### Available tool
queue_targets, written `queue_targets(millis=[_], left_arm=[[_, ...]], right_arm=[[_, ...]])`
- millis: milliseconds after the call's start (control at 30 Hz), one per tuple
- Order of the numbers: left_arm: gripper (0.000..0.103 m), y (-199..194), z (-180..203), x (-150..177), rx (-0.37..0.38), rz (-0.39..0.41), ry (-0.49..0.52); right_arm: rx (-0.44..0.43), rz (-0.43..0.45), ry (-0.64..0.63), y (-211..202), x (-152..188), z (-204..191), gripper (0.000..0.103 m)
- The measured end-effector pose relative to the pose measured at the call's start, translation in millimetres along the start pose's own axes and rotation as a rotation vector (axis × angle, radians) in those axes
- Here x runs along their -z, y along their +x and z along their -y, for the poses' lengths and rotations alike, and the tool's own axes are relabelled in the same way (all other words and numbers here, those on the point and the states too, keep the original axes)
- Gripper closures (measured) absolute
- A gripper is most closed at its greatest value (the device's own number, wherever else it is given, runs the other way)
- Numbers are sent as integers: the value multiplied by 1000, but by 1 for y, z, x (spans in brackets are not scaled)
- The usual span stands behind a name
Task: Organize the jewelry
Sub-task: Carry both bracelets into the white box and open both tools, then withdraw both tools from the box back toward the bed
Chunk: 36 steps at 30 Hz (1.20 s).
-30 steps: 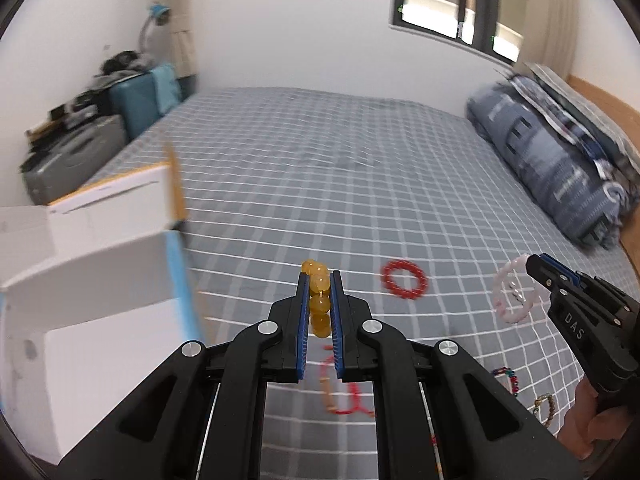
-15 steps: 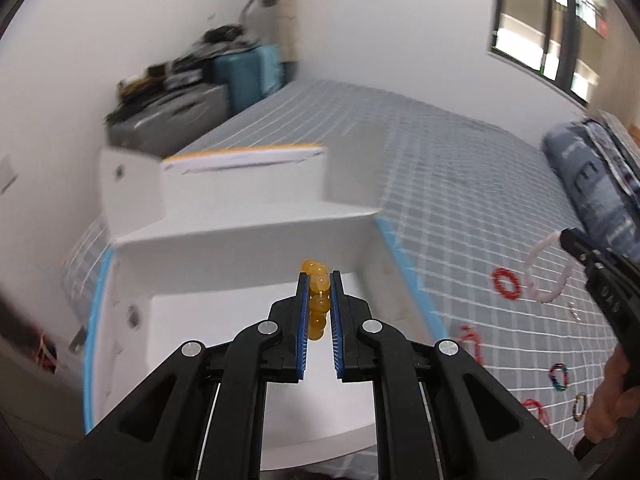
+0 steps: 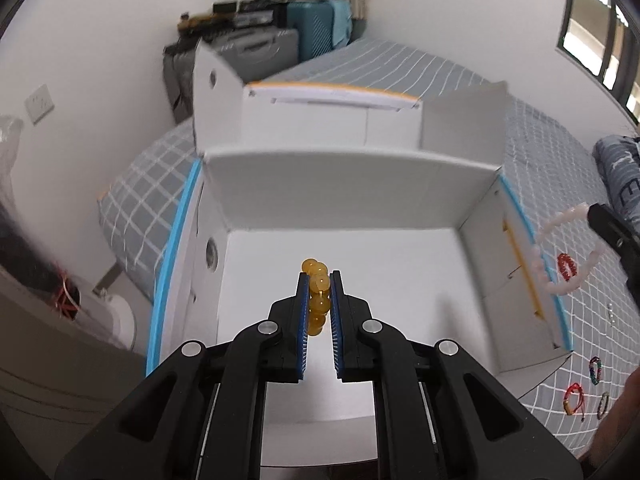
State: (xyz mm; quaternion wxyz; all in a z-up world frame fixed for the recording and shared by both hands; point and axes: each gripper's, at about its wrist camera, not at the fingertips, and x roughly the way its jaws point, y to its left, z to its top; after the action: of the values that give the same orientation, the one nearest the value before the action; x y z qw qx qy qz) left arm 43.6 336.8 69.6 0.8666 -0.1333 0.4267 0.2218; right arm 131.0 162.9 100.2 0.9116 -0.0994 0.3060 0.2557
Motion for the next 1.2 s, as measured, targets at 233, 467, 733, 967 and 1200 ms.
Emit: queue_targets(millis=[233,467,733,967,1200], left_arm=[[94,29,-13,14,-10,-89,-25],[94,53,-15,25,-27,-175,-19],[94,59,-25,27,-18,-184,-52],[36,42,-24,25,-30,-118,-69],[8,16,-24,16,-83,-17,-66]], right_arm=[[1,-121,-12,42,23,-21,92],[-21,-273,14,74,41,-25,92],[-7,-300,23,85,50,-27,91],[7,-300,33,85,49,-26,61],[17,-257,48,73,44,-21,26]])
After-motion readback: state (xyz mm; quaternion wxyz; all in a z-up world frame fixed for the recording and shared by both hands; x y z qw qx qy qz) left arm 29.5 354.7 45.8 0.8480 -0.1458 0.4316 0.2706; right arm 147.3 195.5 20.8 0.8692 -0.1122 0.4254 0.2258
